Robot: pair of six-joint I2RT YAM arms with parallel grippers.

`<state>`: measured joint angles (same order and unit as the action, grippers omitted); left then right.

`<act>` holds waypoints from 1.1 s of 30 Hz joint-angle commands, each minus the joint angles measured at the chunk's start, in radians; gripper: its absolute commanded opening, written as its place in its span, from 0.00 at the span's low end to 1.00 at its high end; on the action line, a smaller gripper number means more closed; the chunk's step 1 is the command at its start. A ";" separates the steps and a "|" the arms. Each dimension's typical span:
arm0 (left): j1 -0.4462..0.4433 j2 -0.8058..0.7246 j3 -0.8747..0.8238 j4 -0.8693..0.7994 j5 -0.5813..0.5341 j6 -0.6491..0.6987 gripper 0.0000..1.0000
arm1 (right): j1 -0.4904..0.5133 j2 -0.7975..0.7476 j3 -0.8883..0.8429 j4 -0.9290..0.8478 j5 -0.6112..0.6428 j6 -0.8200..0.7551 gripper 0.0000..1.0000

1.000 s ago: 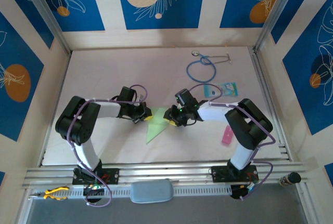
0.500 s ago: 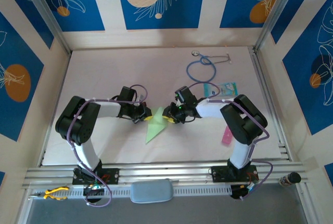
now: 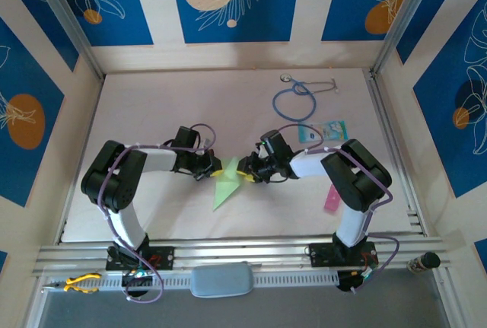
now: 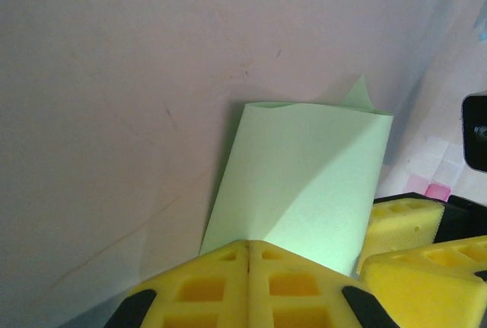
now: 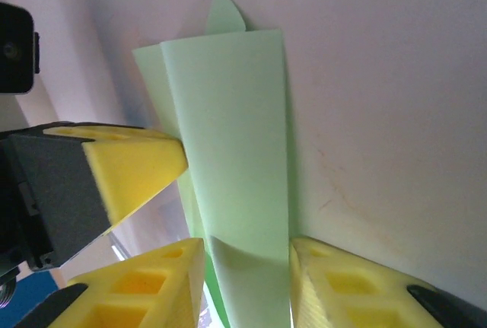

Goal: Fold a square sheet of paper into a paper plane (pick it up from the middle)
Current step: Fold the wing for the fifth time at the center of the table.

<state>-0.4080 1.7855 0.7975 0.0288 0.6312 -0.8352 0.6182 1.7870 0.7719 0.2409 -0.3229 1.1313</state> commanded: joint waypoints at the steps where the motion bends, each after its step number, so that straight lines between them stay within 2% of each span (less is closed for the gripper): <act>1: 0.003 0.022 0.005 -0.069 -0.025 0.016 0.04 | 0.000 -0.040 -0.031 0.063 -0.072 0.039 0.34; 8: 0.004 0.043 0.029 -0.086 -0.009 0.037 0.04 | 0.001 -0.067 -0.074 0.126 -0.048 0.068 0.35; 22: 0.005 0.069 0.081 -0.104 0.038 0.096 0.04 | -0.044 0.028 -0.010 0.104 -0.079 -0.002 0.32; 33: 0.005 0.056 0.107 -0.122 0.069 0.136 0.05 | -0.068 0.094 0.018 0.140 -0.138 -0.020 0.18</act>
<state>-0.4080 1.8351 0.8791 -0.0528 0.6735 -0.7357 0.5556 1.8626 0.7734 0.3656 -0.4236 1.1255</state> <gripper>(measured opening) 0.061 0.186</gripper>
